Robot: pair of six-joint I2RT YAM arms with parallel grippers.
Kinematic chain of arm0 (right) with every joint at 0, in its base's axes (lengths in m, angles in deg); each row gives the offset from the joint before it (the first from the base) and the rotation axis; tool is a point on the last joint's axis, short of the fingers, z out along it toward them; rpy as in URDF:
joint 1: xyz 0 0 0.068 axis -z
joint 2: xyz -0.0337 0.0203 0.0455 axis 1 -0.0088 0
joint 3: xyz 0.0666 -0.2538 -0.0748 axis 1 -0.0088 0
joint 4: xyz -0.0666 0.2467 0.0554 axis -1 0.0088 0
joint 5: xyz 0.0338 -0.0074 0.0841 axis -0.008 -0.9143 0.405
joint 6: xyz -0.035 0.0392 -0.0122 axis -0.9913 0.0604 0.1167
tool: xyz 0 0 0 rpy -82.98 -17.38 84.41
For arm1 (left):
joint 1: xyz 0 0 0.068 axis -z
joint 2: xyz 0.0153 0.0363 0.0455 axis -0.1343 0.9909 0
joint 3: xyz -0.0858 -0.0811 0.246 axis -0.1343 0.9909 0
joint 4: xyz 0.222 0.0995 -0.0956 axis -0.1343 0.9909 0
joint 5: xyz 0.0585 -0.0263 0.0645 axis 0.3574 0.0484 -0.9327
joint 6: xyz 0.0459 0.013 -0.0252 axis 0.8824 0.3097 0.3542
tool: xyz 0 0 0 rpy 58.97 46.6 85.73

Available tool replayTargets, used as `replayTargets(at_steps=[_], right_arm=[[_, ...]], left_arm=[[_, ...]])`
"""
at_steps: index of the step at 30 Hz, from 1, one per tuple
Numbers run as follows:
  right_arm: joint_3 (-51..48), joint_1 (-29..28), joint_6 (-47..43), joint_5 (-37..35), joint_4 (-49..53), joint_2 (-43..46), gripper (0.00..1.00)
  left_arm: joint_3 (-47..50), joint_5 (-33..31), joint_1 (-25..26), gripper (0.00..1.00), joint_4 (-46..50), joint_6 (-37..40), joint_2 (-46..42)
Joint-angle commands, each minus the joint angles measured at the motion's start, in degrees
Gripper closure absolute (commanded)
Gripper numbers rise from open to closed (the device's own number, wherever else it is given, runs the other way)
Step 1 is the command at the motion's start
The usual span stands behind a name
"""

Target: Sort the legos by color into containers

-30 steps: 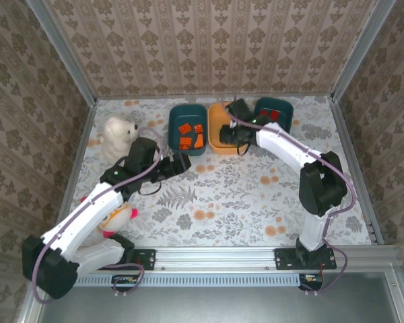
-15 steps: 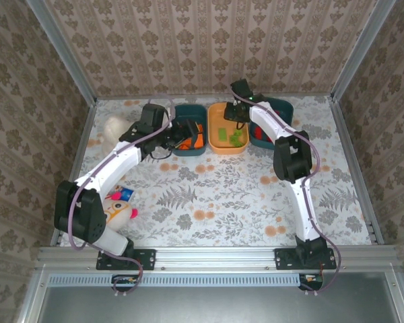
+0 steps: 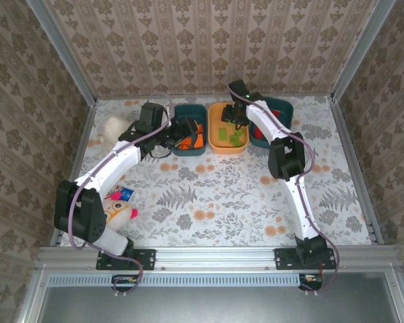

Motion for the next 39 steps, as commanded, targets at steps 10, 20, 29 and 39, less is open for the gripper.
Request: replayTargets(at_steps=[10,20,29,39], right_arm=[[-33.82,-6.52,-4.03,-9.62,-26.4,35.75,0.28],[-71.34,-9.66,-0.41,-4.87,-21.89,67.18,0.0],[-103.49,-3.04,-4.22,-30.79,-38.41,90.65,0.0],[-105.27,5.09,-17.96,-30.86,-52.37,76.67,0.0]], left_arm=[[0.31,-1.22,-0.69,0.21,11.04,7.54,-9.16],[13.47,-17.45,-0.96,0.0,26.0,10.9,-29.47],[19.83,-55.8,-1.31,0.0,32.6,15.66,-36.72],[34.47,-58.8,-6.57,0.0,-1.47,48.37,-28.34]])
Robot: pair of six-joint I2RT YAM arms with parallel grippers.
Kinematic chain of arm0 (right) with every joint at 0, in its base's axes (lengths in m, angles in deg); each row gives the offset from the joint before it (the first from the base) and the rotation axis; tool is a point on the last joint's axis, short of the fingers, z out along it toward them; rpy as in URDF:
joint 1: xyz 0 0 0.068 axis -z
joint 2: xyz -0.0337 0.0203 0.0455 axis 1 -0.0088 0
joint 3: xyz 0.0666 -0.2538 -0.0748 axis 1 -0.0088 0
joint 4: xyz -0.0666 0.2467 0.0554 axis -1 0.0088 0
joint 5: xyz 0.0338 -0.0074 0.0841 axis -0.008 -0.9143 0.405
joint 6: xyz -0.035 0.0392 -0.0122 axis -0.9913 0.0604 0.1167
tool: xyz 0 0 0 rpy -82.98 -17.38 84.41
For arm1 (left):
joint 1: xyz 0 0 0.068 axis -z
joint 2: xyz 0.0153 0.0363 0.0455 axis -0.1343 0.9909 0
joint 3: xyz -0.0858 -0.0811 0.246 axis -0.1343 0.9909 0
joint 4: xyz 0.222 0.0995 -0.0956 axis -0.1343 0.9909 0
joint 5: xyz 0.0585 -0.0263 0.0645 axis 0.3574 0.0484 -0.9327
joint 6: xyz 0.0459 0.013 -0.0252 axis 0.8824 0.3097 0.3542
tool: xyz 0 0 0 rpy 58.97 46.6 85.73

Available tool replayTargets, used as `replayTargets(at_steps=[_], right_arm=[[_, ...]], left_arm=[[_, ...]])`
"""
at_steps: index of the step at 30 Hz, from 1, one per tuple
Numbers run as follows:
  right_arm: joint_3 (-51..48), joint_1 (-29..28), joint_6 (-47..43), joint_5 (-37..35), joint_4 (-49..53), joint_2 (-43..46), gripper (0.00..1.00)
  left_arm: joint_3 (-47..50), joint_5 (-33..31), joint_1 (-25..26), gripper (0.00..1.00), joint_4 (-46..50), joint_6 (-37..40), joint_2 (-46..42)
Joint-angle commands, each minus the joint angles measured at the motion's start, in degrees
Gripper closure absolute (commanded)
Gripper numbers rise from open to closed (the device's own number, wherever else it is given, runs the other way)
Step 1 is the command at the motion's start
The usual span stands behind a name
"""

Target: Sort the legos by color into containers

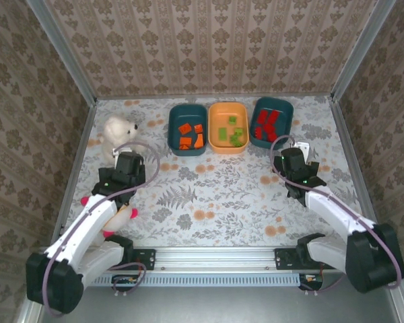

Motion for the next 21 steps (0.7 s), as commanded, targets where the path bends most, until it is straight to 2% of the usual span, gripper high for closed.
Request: replayTargets(at_steps=[1,4,8,11,13,15,18,19,21], right_arm=[[1.06,1.3,-6.53,-0.84,-10.57,-6.0,0.0],[1.78,3.28,-9.01,2.79,-16.89,-12.58,0.0],[1.71,5.23,-13.22,9.82,-30.25,-18.82,0.0],[1.07,6.11,-15.39,12.31,-35.82,-21.09,0.0],[-2.38,7.77,-14.06,14.57,-40.87,-20.09,0.0],[-7.37,9.27,-12.6,16.19,-48.78,-18.96,0.0],[-14.84,10.06,-12.84,19.11,-63.48,-20.73,0.0],[-16.46,9.99,-13.32,18.88,-69.37,-22.77,0.0],[-16.76,9.68,-13.01,18.04,-66.94,-21.21,0.0]], left_arm=[[2.82,0.01,-3.55,0.0,-13.76,11.08,5.53],[3.53,6.14,-8.51,0.0,-18.57,7.44,11.22],[3.87,10.77,-11.67,0.0,-28.91,7.66,18.94],[2.14,14.75,-13.56,0.0,-34.64,9.58,24.01],[2.59,16.41,-14.28,0.0,-41.03,10.06,25.81],[3.43,18.08,-15.22,0.0,-48.05,10.22,27.57],[4.29,20.56,-16.1,0.0,-53.46,13.65,28.56],[7.23,20.62,-16.12,0.0,-60.45,14.39,29.02],[13.63,20.92,-16.67,0.0,-72.81,13.62,30.62]])
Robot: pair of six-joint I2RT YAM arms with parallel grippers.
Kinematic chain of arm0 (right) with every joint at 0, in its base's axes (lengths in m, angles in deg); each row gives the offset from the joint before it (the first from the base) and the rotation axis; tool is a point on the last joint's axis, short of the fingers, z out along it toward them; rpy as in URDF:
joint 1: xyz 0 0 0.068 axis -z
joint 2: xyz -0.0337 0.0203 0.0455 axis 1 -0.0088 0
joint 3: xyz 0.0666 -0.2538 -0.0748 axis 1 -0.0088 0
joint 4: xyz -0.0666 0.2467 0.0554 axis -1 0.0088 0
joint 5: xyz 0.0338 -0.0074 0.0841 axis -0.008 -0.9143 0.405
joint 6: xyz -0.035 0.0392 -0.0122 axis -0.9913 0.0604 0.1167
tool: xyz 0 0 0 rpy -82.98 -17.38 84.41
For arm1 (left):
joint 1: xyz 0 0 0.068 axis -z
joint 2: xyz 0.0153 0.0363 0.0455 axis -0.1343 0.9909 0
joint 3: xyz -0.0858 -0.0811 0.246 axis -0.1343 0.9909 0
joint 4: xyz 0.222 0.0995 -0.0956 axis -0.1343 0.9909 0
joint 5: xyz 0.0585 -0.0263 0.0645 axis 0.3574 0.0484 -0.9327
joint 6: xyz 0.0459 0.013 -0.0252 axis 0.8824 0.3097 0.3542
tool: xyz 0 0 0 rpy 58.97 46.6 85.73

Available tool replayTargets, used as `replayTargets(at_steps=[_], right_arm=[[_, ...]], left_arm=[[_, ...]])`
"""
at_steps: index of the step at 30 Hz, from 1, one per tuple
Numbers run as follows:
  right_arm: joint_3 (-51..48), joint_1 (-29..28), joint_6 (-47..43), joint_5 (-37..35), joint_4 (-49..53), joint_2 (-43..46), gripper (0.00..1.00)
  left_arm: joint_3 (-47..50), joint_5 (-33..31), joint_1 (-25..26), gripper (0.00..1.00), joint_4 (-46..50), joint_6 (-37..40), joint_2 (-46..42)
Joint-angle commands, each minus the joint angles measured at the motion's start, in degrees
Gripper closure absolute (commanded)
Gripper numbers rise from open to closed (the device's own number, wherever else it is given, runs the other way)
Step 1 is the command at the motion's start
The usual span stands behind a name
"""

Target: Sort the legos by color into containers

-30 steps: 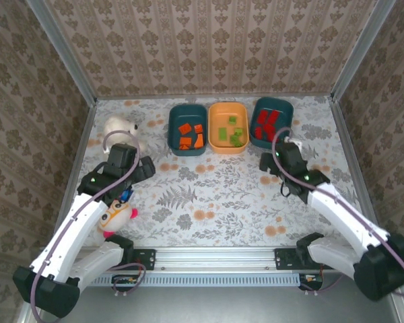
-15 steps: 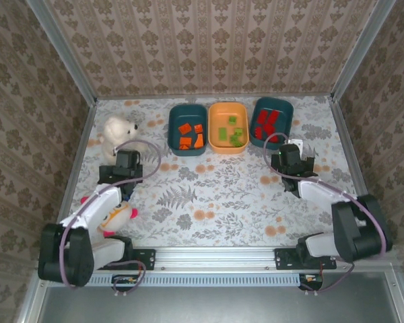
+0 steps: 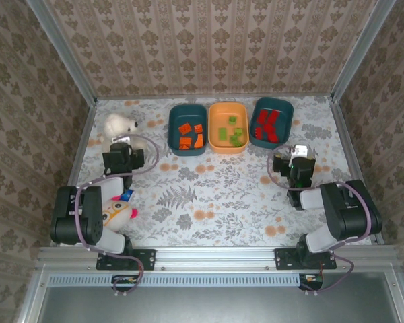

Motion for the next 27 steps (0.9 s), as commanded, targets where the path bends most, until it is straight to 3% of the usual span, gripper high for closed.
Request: replayTargets(at_steps=[1,2,4,27], right_arm=[[-0.04,-0.18,-0.46,2.67,-9.98,0.02,0.0],[1.53,-0.27,-0.65,2.63,-7.79,-0.49,0.0],[6.05,-0.3,-0.27,2.34,0.88,-0.54,0.0],[6.31,0.87,0.16,4.79,1.2,-0.42,0.0]], left_arm=[[9.17,3.66,-1.06,0.0,-25.56,2.71,3.64],[10.29,4.35,-1.14,0.0,-28.85,3.6,4.5],[8.33,4.93,-1.12,0.0,-23.05,3.06,3.47],[7.19,6.81,-2.29,0.0,-21.02,2.16,3.57]])
